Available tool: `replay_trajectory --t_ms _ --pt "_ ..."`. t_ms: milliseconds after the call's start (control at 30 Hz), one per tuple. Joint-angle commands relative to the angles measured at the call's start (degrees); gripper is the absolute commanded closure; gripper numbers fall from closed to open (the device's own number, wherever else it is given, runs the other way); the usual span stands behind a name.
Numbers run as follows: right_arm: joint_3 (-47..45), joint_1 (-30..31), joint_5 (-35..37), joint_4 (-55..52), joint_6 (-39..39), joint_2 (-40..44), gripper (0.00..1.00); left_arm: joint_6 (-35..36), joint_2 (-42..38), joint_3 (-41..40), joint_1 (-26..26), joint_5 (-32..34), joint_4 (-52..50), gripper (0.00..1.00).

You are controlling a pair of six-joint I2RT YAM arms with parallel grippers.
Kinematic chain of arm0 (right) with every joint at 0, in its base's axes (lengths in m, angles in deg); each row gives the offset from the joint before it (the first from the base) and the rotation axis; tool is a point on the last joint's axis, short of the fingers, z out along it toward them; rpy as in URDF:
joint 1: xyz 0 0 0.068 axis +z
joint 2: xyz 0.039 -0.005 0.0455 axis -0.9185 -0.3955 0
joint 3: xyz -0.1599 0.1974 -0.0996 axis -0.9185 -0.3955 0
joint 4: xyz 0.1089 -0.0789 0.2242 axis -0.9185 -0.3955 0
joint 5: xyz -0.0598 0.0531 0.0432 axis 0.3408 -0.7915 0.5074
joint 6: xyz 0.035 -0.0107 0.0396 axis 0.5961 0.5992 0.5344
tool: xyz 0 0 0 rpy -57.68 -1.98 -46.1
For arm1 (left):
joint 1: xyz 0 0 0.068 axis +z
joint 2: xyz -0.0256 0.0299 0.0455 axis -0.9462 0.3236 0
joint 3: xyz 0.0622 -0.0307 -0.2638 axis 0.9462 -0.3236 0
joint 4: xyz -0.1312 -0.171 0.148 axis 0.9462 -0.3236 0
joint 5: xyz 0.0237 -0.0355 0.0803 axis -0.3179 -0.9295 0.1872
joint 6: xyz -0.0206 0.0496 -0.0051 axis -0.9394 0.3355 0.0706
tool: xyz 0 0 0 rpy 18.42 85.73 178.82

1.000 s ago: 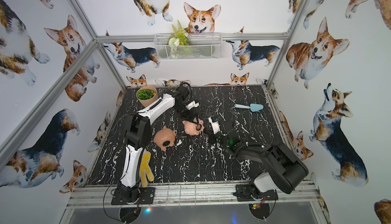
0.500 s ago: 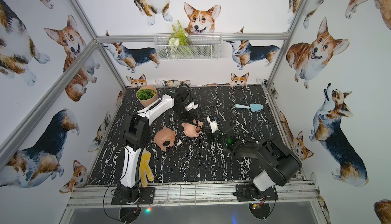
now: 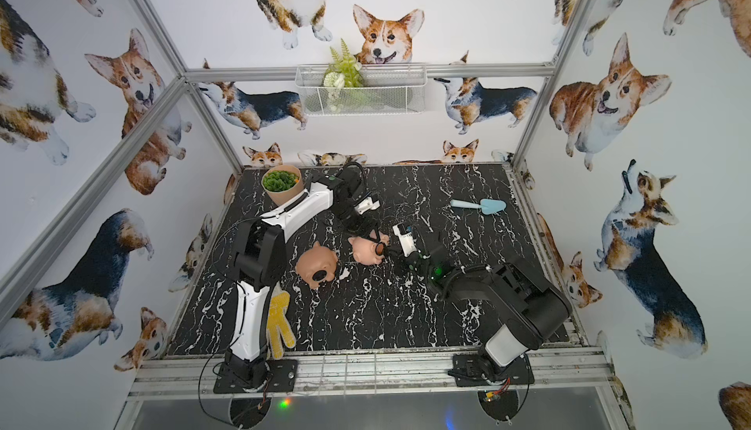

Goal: Close piggy banks
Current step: Close the knob on the piggy bank.

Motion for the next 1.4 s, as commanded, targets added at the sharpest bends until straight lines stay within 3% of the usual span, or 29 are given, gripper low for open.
replay_trajectory --t_ms 0,1367 --pt "0.5 0.0 -2.2 4.3 -3.8 -0.8 1.0 0.3 0.1 -0.3 0.0 2.2 -2.4 0.12" --pt "3.7 0.0 -2.8 7.3 -8.0 -6.0 1.0 0.9 0.0 0.5 -0.1 1.6 -3.8 0.12"
